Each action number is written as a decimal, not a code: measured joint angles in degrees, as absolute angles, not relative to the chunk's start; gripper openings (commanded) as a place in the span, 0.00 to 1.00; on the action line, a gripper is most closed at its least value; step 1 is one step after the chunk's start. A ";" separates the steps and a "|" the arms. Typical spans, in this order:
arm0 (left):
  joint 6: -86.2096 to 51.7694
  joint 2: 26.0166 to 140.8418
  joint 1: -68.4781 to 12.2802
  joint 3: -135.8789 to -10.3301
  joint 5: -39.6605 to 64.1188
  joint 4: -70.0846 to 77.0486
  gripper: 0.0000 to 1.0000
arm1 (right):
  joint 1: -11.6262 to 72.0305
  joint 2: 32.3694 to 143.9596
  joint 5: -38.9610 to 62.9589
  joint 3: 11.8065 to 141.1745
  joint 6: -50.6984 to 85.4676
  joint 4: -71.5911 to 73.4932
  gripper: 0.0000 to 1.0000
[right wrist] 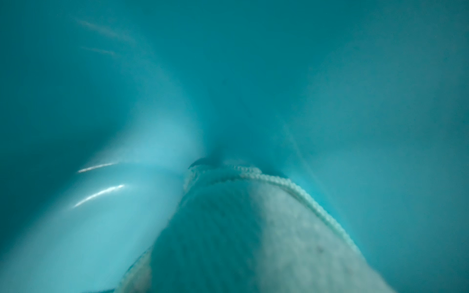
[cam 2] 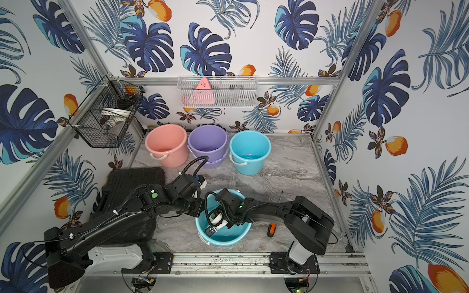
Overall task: Wipe the inside of the bucket with a cloth
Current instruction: Wipe the dirt from the bucket.
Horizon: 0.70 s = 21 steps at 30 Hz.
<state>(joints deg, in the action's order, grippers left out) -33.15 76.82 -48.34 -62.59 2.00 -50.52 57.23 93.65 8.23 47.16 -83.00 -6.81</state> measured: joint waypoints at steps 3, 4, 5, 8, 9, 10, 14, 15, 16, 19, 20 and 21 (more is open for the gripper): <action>-33.17 76.75 -48.34 -62.78 2.31 -50.24 0.00 | 57.21 92.09 7.90 47.22 -82.04 -7.68 0.00; -33.01 76.69 -48.42 -62.89 2.92 -49.74 0.00 | 57.23 90.89 7.57 47.24 -81.58 -8.67 0.00; -32.88 76.64 -48.45 -62.92 3.29 -49.34 0.00 | 57.23 89.82 7.35 47.29 -81.41 -9.67 0.00; -32.60 76.38 -48.53 -63.00 3.03 -49.45 0.00 | 57.04 84.64 6.74 48.31 -80.14 -14.09 0.00; -32.45 76.25 -48.56 -63.02 3.05 -49.47 0.00 | 56.99 82.94 6.70 48.64 -79.68 -15.11 0.00; -32.42 76.09 -48.62 -63.09 3.27 -49.45 0.00 | 56.99 81.01 6.63 48.84 -79.05 -16.05 0.00; -32.40 76.01 -48.64 -63.11 3.03 -49.52 0.00 | 57.32 74.56 6.00 49.82 -78.52 -20.12 0.00; -32.40 76.01 -48.66 -63.11 3.03 -49.50 0.00 | 57.36 73.45 5.63 50.15 -78.52 -20.95 0.00; -32.40 76.03 -48.66 -63.11 3.03 -49.47 0.00 | 57.52 72.27 4.99 50.48 -78.50 -21.69 0.00; -32.40 76.05 -48.66 -63.09 3.03 -49.32 0.00 | 57.78 69.14 3.14 51.37 -78.76 -23.33 0.00; -32.40 76.05 -48.66 -63.07 3.03 -49.32 0.00 | 57.84 68.38 2.50 51.75 -79.13 -23.62 0.00; -32.40 76.05 -48.66 -63.05 3.03 -49.30 0.00 | 58.04 67.79 1.83 52.12 -79.46 -23.97 0.00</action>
<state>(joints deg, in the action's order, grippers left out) -32.40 76.05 -48.66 -63.05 3.03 -49.30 58.04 67.79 1.83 52.12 -79.46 -23.97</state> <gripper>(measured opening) 0.127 0.093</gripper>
